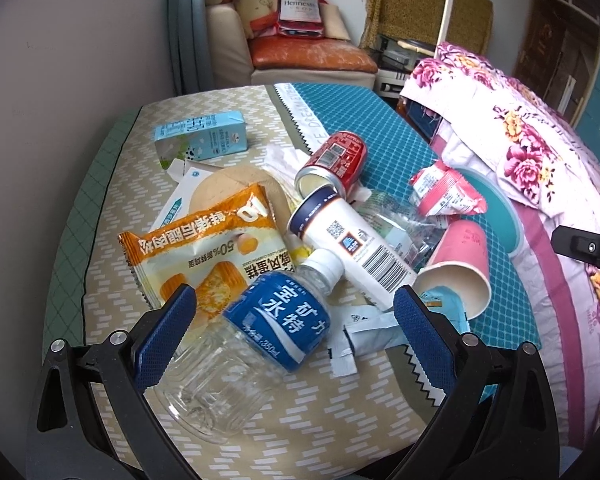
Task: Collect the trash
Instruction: 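Move left tool toward the water bottle while right tool approaches the pink paper cup, then grasp the blue-label water bottle with left while right grasps the pink paper cup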
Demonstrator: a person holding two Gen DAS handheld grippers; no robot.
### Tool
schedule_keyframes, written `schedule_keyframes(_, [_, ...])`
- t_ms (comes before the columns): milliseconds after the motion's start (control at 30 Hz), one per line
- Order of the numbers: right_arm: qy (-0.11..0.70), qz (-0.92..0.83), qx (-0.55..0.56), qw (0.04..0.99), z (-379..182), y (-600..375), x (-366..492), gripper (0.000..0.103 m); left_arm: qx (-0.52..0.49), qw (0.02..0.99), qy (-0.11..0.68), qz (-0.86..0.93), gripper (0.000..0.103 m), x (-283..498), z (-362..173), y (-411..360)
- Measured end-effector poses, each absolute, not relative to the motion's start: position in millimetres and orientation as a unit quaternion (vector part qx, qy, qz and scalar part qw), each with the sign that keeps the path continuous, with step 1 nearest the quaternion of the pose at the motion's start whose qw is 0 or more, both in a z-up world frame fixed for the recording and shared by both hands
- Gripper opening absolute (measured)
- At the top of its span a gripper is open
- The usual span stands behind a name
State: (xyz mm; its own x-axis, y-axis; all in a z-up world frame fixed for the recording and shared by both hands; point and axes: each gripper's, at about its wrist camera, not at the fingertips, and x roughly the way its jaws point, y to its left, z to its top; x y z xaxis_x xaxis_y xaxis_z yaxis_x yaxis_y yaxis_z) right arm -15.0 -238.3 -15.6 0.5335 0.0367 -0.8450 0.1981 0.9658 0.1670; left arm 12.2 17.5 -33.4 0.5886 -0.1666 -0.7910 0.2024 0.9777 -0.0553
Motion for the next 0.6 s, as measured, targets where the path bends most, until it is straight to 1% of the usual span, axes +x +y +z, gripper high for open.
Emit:
schedule_keyframes(300, [0.49, -0.039, 0.126, 0.862, -17, -236, -9, 0.097, 0.049, 0.884, 0.452, -0.112, 0.099, 15, -31, 42])
schedule_keyframes(500, [0.5, -0.028, 0.14, 0.854, -23, -238, 0, 0.097, 0.114, 0.864, 0.475, -0.124, 0.099, 14, -41, 47])
schedule_keyframes(567, [0.506, -0.024, 0.143, 0.85, -28, -238, 3, 0.097, 0.129, 0.851, 0.491, -0.135, 0.091, 15, -48, 47])
schedule_keyframes(600, [0.51, -0.021, 0.146, 0.847, -31, -238, 4, 0.097, 0.13, 0.846, 0.497, -0.14, 0.088, 15, -51, 47])
